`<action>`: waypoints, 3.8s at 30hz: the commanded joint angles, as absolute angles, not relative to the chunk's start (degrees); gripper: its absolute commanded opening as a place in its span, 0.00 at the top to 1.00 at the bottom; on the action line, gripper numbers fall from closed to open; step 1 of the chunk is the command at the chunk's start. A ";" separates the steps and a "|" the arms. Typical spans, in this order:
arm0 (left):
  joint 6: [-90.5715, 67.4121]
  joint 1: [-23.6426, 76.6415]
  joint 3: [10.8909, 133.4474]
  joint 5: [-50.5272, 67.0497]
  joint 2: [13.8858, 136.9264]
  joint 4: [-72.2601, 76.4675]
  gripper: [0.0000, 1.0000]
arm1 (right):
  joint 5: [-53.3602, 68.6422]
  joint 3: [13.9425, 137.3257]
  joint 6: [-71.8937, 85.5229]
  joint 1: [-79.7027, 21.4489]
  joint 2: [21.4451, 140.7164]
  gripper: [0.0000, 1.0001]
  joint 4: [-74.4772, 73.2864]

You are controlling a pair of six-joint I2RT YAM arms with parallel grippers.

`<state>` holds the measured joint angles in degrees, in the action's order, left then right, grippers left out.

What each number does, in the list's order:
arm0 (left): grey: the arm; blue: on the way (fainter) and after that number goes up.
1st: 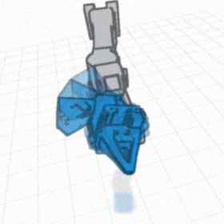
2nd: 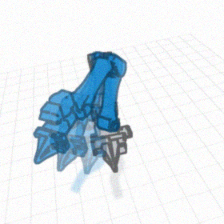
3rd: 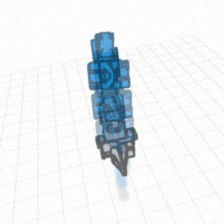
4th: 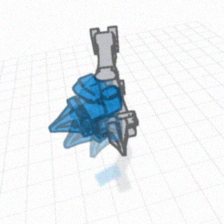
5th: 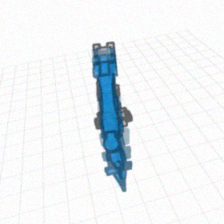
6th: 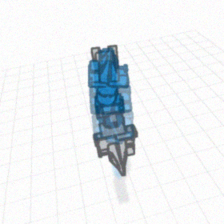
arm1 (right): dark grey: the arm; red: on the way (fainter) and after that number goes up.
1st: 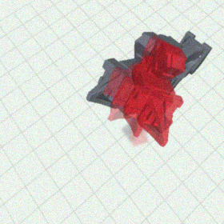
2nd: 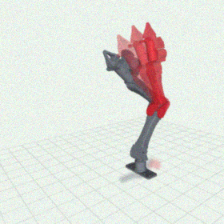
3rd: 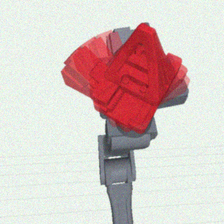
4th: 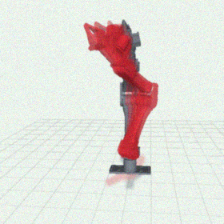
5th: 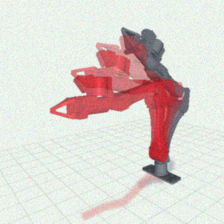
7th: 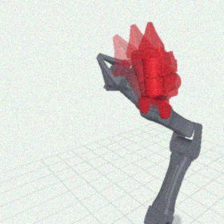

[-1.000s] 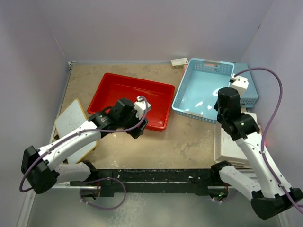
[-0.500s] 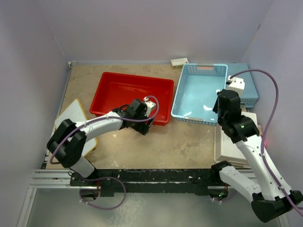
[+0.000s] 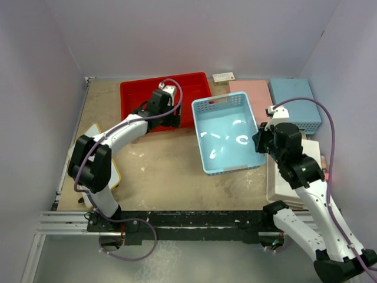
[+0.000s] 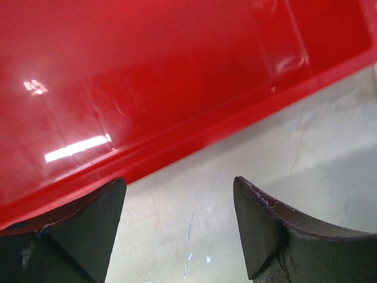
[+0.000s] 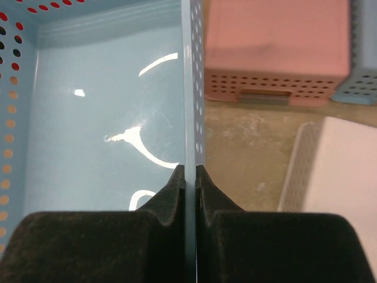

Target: Turn the large container upside down

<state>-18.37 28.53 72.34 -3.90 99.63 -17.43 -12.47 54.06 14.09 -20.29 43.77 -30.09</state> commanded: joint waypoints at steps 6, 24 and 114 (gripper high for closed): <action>-27.49 24.79 79.27 -6.80 85.33 -23.14 0.29 | 10.72 39.97 21.89 -27.88 46.13 1.00 -12.32; -27.63 24.63 79.78 -16.82 69.71 -28.26 0.27 | -3.19 47.29 16.90 -38.98 56.36 0.16 -13.47; -37.13 24.66 60.38 -10.34 61.15 -24.57 0.26 | 11.71 55.53 27.28 -16.08 65.04 0.28 -24.07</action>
